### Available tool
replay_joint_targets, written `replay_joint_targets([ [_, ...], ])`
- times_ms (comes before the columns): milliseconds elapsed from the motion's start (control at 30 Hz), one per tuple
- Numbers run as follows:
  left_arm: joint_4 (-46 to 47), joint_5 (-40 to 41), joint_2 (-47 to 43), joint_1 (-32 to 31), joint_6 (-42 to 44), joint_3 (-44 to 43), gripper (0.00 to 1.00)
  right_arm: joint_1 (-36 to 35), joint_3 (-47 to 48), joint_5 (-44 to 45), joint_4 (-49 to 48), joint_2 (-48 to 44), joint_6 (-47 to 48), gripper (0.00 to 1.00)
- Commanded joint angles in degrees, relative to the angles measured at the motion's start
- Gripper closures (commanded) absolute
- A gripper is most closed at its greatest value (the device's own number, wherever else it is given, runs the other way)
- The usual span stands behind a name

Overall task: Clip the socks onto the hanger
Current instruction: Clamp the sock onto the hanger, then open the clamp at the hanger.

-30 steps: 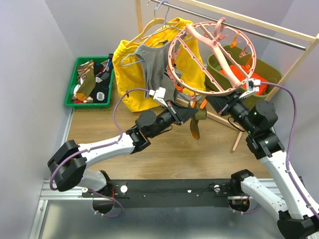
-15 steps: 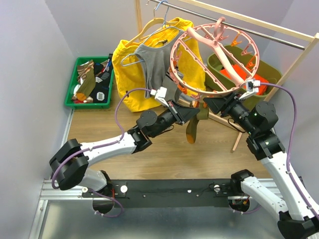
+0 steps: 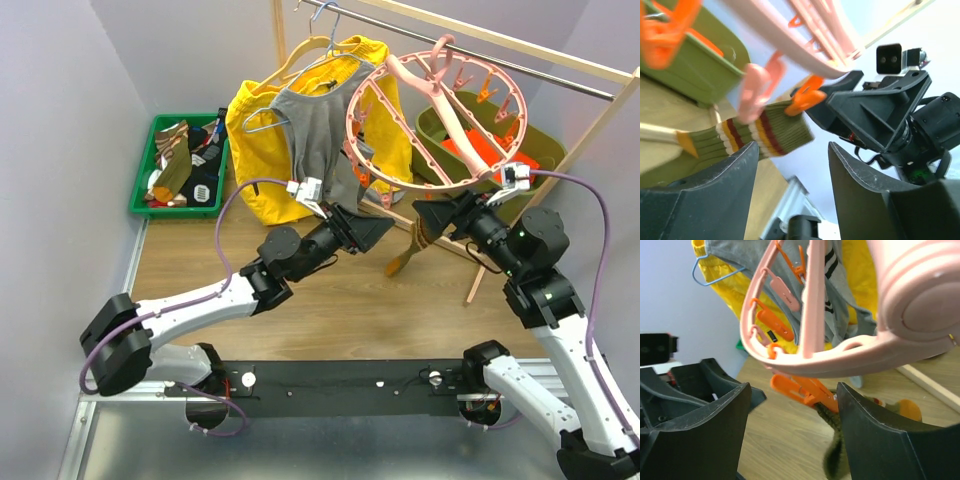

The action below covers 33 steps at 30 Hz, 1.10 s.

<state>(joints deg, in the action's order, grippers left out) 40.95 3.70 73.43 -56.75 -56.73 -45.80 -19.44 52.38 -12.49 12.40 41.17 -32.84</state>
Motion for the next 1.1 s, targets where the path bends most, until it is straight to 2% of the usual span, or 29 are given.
replay_joint_targets([
  [0,-4.64,5.78,-4.34,-0.20,15.05,0.27,0.33,-0.07,3.96,2.65,6.05,-1.44,5.15,0.24],
  [167,-3.52,7.37,-3.39,-0.11,31.90,-0.43,0.33,0.02,5.54,3.00,9.21,-2.23,7.35,0.24],
  [367,0.27,3.95,0.92,0.94,42.73,-1.74,0.30,-0.07,5.36,-1.30,8.78,-4.25,9.63,0.24],
  [500,2.99,0.26,3.03,3.31,45.48,-2.01,0.29,-0.07,5.01,-5.43,7.64,-5.40,11.31,0.24],
  [833,14.24,-18.98,8.92,8.67,44.51,-2.88,0.30,-0.07,4.84,-11.85,5.79,-6.36,13.68,0.24],
  [1067,18.28,-22.51,13.49,8.68,44.43,-6.05,0.30,-0.07,5.45,-14.75,5.26,-5.22,14.21,0.24],
])
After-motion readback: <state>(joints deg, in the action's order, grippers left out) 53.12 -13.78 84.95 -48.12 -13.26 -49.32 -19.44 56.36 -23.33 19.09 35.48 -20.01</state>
